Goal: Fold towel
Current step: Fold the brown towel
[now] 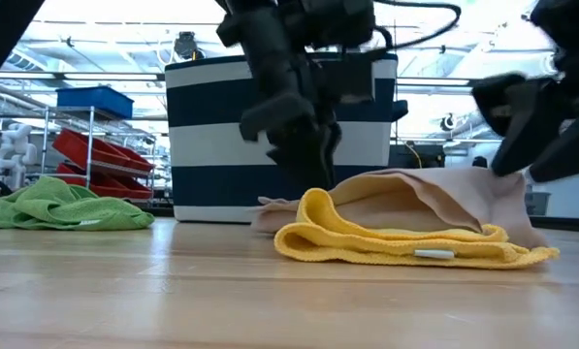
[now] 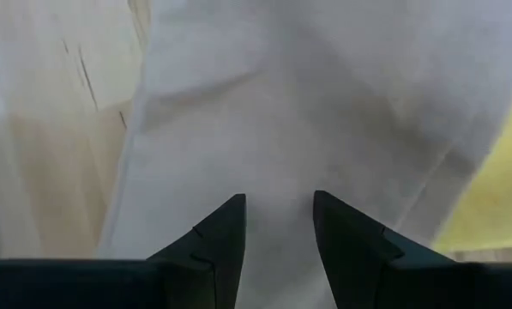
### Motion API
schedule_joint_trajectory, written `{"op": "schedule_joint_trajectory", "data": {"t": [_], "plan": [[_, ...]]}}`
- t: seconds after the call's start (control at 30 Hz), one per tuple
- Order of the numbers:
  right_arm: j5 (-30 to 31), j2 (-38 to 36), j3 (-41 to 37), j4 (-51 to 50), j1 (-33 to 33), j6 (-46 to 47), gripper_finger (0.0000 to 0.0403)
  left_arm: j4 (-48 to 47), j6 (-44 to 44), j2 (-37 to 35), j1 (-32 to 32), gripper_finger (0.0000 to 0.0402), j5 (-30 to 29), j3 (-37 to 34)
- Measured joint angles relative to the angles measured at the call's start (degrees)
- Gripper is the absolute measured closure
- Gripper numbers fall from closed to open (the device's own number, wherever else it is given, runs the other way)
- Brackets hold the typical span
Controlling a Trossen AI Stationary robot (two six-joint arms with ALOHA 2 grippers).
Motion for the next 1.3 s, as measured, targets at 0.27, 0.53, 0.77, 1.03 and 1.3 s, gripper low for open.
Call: {"op": "schedule_joint_trajectory", "data": {"t": [0.27, 0.53, 0.77, 1.03, 1.3], "plan": [[-1.3, 6.8, 0.0, 4.7, -5.2, -1.9, 0.0289, 0.8, -0.1, 0.8, 0.1, 0.0257, 1.0, 0.0], [-4.5, 10.7, 0.0, 8.0, -8.0, -0.5, 0.0310, 1.5, -1.2, 0.8, 0.1, 0.0257, 1.1, 0.0], [-4.4, 4.1, 0.0, 6.4, -6.4, -2.5, 0.0397, 1.4, -1.2, 0.8, 0.1, 0.0257, 1.1, 0.0], [-2.8, -3.4, 0.0, -8.0, -5.3, 2.1, 0.0402, 1.4, -1.3, 0.8, 0.1, 0.0257, 1.1, 0.0], [-9.6, -5.8, 0.0, -18.5, -3.3, 11.6, 0.0402, 1.7, -1.2, 0.9, 0.0, 0.0257, 0.0, 0.0]]}}
